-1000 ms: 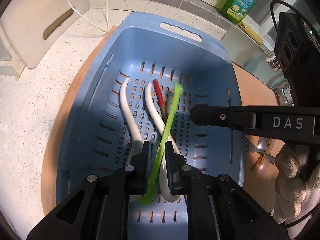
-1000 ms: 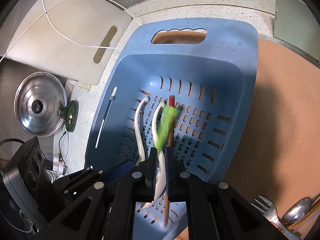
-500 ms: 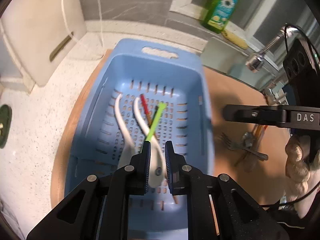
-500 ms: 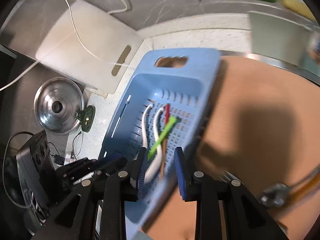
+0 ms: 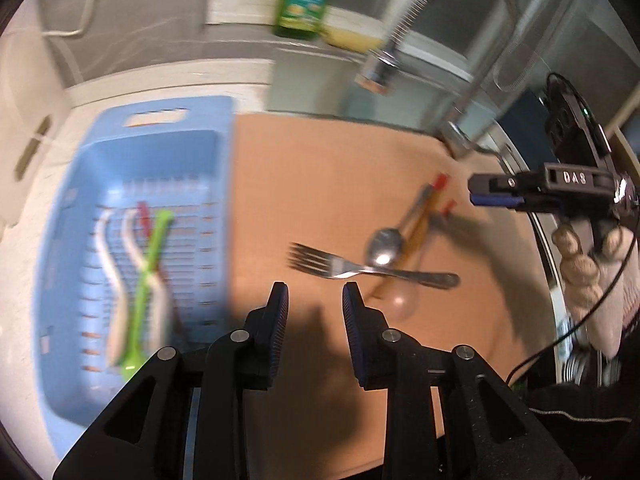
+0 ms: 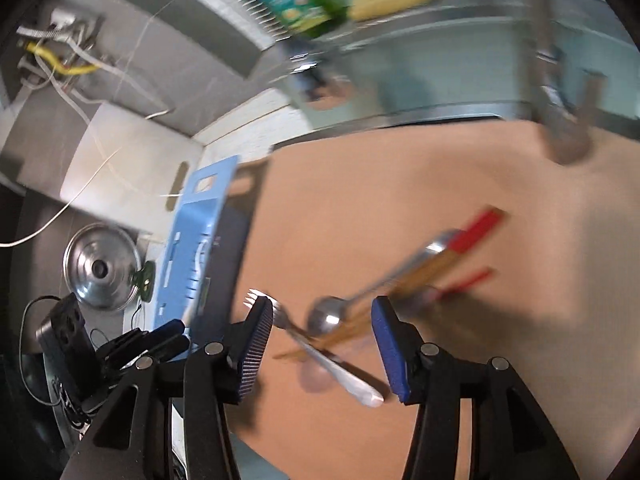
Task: Organize utensils
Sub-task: 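Move both tools back over the silver fork on the mat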
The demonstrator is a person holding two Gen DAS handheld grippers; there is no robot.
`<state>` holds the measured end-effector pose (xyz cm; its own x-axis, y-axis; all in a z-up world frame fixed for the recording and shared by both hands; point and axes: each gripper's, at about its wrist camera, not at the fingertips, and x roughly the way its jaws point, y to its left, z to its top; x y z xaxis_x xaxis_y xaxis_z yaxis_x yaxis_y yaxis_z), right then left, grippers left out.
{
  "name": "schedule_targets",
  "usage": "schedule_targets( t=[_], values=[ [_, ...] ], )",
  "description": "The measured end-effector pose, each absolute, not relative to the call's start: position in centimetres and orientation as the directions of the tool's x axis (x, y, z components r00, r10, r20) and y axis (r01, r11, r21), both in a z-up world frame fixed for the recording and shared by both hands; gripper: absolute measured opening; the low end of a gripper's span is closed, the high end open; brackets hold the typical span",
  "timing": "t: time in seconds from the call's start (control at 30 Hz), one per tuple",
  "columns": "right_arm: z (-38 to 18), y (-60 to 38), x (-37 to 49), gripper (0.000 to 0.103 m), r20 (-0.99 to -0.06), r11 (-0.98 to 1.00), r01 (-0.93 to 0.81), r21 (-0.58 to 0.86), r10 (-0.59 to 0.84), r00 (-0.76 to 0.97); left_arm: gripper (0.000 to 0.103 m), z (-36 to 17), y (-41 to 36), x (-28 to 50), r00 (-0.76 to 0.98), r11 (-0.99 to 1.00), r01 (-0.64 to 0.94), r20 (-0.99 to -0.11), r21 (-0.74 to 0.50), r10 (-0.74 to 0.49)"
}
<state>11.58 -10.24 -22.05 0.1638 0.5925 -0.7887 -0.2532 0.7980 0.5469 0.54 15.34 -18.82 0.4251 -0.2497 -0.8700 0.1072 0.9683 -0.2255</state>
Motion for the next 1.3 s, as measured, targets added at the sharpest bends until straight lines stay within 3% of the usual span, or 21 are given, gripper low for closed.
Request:
schedule_targets(
  t=[0.73,1.3],
  values=[
    [-24.8,-10.0,5.9,0.047,-0.735,0.699,-0.299,0.649,0.679,-0.009,0.026,-24.3,9.9,11.9,0.148,0.962,0.224,-0.97,-0.157,-0.193],
    [-28.5,-9.0,7.4,0.047,-0.746,0.724,-0.21,0.658,0.663,-0.051,0.026,-26.1,11.2,9.0,0.032,0.957,0.182,-0.971,-0.226,-0.235]
  ],
)
